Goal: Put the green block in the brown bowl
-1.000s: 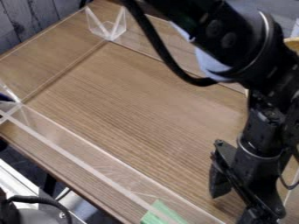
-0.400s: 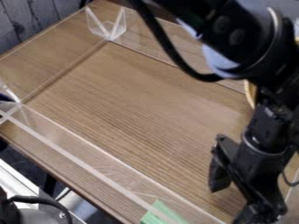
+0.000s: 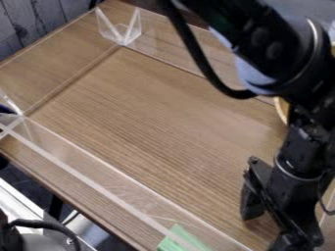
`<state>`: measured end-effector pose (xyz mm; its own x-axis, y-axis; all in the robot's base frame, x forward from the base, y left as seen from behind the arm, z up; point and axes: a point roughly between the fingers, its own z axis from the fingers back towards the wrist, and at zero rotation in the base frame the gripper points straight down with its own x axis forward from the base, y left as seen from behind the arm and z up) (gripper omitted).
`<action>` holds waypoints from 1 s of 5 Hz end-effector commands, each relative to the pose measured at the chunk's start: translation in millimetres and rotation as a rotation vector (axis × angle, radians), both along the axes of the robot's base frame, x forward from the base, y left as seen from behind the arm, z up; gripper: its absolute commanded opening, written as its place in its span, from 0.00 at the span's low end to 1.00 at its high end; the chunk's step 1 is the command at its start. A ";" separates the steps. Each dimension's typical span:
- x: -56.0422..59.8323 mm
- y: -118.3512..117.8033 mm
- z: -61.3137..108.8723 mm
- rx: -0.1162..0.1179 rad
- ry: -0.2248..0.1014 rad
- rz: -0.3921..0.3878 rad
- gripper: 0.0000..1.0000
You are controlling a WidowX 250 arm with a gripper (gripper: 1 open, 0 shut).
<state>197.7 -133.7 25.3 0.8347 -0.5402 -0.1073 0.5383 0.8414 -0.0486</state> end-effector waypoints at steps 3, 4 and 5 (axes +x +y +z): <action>5.0 -12.9 11.3 -0.004 -0.010 -0.010 1.00; 1.1 -6.2 20.9 0.001 -0.027 -0.035 1.00; -1.5 -1.2 31.1 0.006 -0.047 -0.061 1.00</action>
